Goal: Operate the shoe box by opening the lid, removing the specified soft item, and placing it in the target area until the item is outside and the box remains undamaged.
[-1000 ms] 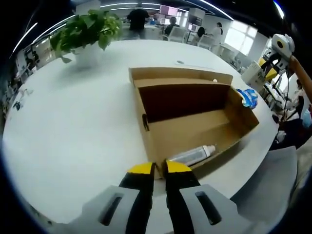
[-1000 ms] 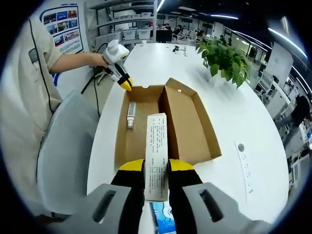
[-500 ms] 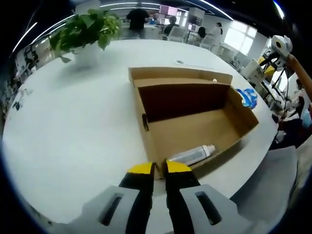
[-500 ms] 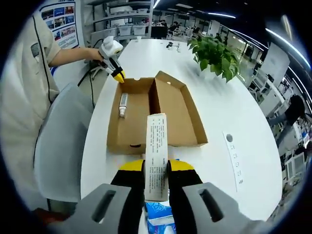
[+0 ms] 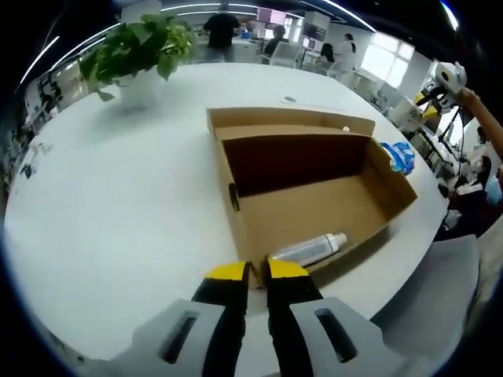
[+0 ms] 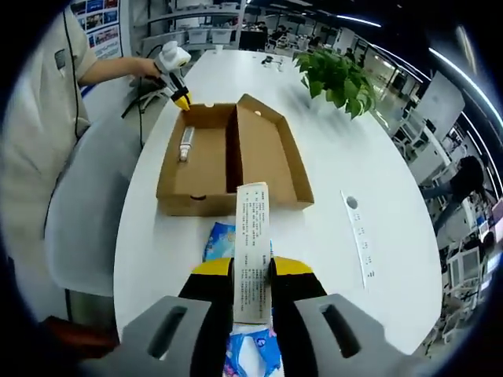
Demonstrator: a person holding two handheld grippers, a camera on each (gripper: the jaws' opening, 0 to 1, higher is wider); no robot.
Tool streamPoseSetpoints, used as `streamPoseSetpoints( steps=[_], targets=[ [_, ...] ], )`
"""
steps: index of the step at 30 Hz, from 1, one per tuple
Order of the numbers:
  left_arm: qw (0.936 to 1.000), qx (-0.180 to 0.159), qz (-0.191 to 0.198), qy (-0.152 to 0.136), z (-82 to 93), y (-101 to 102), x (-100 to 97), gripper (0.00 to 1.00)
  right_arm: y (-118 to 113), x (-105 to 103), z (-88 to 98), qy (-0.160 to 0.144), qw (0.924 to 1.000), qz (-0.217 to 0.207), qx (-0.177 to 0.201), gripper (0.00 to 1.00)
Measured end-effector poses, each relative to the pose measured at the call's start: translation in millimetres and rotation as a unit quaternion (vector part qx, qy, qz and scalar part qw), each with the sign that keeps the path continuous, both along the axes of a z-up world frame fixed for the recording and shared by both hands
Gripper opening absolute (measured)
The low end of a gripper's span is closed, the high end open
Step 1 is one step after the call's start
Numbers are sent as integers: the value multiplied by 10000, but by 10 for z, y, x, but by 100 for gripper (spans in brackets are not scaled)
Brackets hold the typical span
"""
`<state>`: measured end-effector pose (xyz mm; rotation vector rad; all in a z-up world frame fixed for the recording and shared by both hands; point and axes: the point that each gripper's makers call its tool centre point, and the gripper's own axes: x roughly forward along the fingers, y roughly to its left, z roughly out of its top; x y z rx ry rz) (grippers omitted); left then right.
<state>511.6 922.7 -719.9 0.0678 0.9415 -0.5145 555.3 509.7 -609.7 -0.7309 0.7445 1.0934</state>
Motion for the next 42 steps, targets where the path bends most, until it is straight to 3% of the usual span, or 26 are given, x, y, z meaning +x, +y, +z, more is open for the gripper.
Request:
streamPoseSetpoints(
  steps=[16, 42],
  targets=[
    [10000, -1, 3, 31, -4, 2, 0, 5, -533, 93, -276, 52, 9987, -157, -478, 15],
    [9999, 20, 32, 99, -13, 0, -2, 5, -1133, 259, -799, 310, 9937, -296, -1038, 15]
  ],
)
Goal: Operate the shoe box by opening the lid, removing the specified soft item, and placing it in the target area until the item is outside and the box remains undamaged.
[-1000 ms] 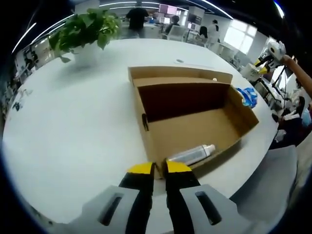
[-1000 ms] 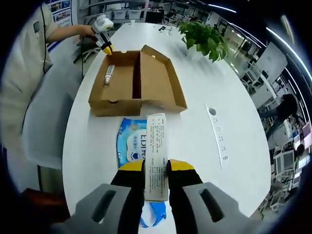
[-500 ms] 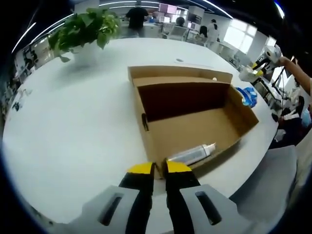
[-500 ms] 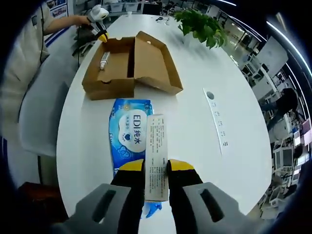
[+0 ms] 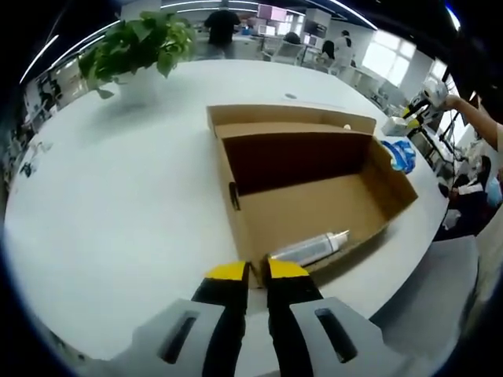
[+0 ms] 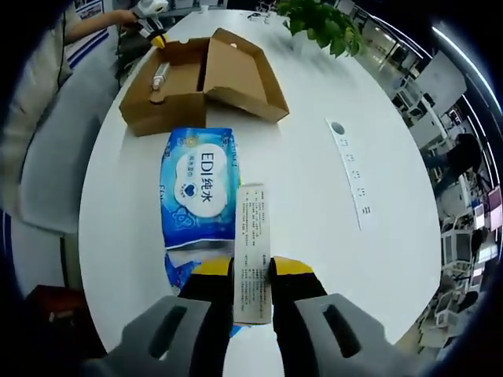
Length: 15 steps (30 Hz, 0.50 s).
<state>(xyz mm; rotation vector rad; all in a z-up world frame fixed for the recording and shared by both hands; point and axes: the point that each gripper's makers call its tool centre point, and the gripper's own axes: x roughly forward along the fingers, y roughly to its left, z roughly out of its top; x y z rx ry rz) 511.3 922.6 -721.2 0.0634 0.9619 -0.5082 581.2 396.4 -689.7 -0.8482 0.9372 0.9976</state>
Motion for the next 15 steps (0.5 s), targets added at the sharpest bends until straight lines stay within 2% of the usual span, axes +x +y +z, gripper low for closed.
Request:
streamPoseSetpoints(
  steps=[9, 15],
  targets=[
    [10000, -10, 21, 53, -3, 0, 4, 5, -182, 57, -193, 138, 9997, -171, -49, 15],
    [9999, 14, 17, 105, -12, 3, 13, 5, -215, 81, -292, 214, 9996, -155, -31, 15]
  ],
)
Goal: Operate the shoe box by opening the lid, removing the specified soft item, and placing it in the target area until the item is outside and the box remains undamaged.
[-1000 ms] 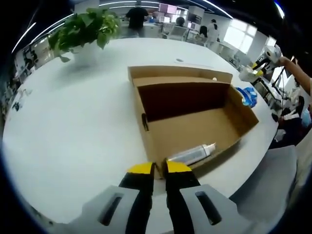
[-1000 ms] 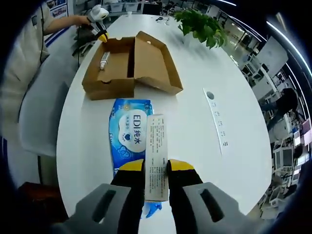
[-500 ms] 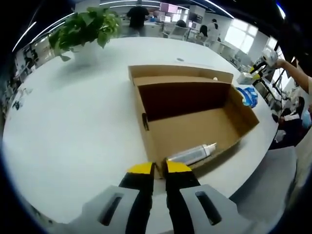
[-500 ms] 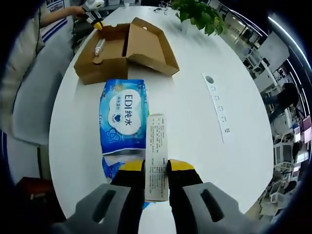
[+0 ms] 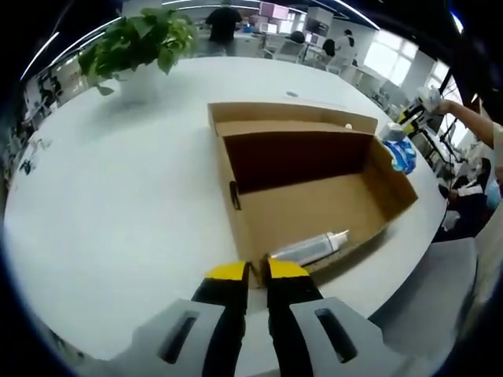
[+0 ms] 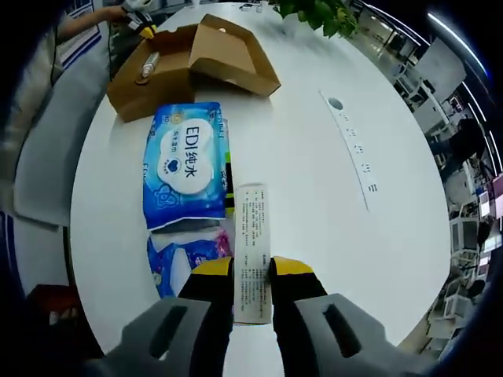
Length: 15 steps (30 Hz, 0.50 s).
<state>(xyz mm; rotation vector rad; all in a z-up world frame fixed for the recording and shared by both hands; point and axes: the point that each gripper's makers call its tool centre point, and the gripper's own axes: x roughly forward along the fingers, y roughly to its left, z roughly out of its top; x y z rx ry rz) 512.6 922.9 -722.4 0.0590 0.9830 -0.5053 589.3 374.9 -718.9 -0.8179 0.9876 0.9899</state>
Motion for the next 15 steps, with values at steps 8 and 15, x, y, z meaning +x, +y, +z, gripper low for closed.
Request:
streamPoseSetpoints(
  steps=[8, 15],
  targets=[
    [10000, 26, 0, 12, -7, 4, 7, 5, -30, -17, -155, 134, 9992, 349, -155, 15],
    [10000, 35, 1, 24, -13, 8, 10, 5, -171, -28, -278, 202, 9973, 495, -494, 15]
  ],
)
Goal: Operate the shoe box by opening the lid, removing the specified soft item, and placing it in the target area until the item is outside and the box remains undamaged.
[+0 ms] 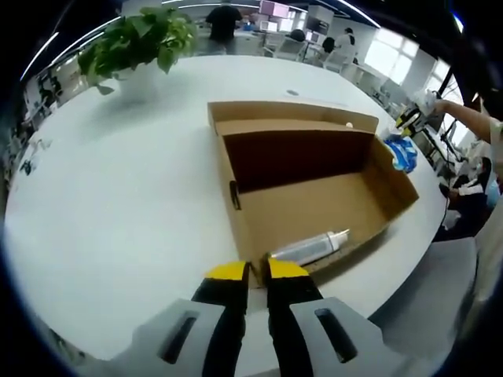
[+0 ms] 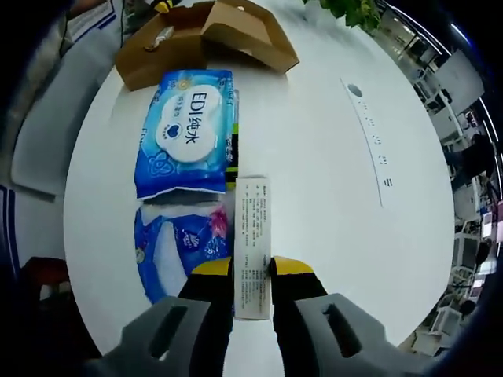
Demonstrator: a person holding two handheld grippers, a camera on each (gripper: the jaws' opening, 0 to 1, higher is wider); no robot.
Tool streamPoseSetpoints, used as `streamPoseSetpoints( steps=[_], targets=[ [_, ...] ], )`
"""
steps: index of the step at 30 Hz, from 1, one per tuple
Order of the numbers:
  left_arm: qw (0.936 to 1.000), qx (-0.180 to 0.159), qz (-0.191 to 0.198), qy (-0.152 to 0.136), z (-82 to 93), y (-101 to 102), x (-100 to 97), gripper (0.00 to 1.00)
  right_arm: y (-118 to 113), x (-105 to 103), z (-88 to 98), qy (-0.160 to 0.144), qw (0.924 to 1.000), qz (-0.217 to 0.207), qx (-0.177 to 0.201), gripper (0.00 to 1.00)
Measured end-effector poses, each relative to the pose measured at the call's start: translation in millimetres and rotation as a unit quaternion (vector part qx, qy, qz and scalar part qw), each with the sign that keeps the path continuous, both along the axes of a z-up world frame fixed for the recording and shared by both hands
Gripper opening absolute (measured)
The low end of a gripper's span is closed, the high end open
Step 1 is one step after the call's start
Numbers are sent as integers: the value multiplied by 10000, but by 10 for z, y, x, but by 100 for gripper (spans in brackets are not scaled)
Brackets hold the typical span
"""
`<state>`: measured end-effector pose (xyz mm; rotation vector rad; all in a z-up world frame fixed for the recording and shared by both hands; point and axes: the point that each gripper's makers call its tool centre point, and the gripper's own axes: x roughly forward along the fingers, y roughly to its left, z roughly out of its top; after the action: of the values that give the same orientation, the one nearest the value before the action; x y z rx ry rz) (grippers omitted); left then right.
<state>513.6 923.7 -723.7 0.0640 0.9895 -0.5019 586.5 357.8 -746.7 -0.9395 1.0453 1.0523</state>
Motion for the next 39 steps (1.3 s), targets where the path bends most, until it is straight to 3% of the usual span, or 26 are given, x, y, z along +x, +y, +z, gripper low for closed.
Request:
streamPoseSetpoints(
  steps=[39],
  targets=[
    [9996, 143, -244, -26, 8, 3, -11, 6, -138, 127, -29, -82, 9988, 179, -443, 18]
  ],
)
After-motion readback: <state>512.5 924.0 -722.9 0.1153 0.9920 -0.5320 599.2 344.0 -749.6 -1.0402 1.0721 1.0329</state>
